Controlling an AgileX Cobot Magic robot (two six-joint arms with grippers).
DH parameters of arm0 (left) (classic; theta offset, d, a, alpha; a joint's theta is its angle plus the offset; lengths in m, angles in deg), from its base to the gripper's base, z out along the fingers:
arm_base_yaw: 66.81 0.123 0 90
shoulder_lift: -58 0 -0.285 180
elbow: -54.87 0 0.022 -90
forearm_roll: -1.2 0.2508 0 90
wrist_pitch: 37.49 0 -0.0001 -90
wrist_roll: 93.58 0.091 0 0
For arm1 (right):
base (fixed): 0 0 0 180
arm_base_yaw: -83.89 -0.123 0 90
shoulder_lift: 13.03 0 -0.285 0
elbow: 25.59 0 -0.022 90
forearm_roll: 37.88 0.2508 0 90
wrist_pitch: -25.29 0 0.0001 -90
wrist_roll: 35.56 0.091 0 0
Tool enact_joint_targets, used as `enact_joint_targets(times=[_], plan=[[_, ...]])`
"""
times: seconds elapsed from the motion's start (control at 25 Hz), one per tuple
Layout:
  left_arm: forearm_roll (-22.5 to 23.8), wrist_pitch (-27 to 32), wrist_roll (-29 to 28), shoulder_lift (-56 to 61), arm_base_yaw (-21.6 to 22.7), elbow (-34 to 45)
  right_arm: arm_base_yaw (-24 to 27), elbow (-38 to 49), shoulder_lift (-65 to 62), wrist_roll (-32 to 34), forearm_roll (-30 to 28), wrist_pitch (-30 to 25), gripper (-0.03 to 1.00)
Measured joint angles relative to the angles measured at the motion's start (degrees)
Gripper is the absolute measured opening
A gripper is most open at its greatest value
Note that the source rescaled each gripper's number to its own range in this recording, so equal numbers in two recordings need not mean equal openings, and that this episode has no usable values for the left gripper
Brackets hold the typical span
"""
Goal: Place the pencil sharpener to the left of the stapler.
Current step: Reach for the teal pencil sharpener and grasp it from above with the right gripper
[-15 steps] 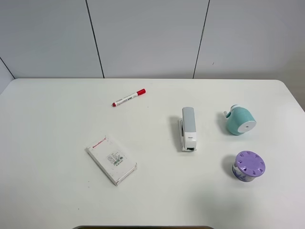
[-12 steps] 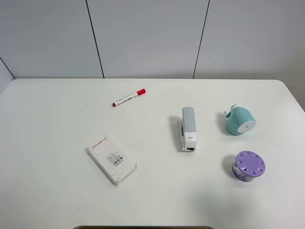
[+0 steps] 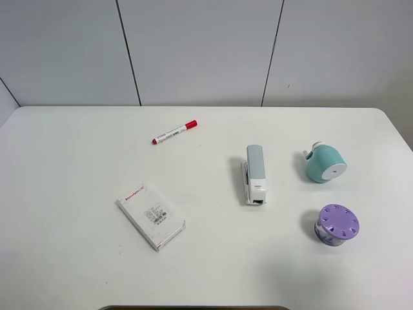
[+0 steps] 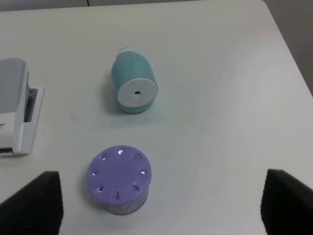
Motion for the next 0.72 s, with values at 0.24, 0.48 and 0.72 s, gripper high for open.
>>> enact_joint_targets(times=[0.24,0.48,0.72], plan=[[0.0,0.0,0.0,0.0,0.0,0.0,0.0,0.0,0.0,0.0,0.0,0.0,0.51],[0.0,0.0,0.0,0.0,0.0,0.0,0.0,0.0,0.0,0.06,0.0,0.0,0.51],[0.0,0.0,0.0,0.0,0.0,0.0,0.0,-2.82,1.86,1.52,-0.42,0.13,0.51]])
